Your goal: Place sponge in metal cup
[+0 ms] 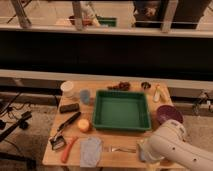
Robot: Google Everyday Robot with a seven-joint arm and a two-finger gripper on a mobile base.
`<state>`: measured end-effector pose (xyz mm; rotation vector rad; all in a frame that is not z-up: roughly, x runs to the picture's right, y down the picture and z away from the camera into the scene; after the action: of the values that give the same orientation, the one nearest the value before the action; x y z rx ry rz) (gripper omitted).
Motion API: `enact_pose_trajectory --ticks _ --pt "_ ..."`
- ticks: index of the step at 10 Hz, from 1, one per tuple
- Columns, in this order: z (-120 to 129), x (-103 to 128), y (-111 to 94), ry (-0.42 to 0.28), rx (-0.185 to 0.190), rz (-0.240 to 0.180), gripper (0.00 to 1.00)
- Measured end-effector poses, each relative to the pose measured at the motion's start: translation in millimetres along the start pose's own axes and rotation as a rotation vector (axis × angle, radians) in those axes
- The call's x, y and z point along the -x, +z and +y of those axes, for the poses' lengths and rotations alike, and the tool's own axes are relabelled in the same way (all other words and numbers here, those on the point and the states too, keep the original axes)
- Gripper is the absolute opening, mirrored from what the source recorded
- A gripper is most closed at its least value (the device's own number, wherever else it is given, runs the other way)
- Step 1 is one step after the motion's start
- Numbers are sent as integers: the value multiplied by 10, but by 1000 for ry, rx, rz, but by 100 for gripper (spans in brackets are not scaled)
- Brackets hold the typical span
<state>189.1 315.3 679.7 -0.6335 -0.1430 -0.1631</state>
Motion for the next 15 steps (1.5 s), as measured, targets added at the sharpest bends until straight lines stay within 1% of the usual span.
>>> enact_pose_trajectory --ticks 2,4,6,11,15 --pt "-48 -59 132 3 7 8 80" --pt "-116 -182 223 19 9 22 80" --pt "-161 -260 254 32 8 38 80" --pt "-236 -340 350 64 11 86 80" --pt "-300 -398 383 119 8 142 80"
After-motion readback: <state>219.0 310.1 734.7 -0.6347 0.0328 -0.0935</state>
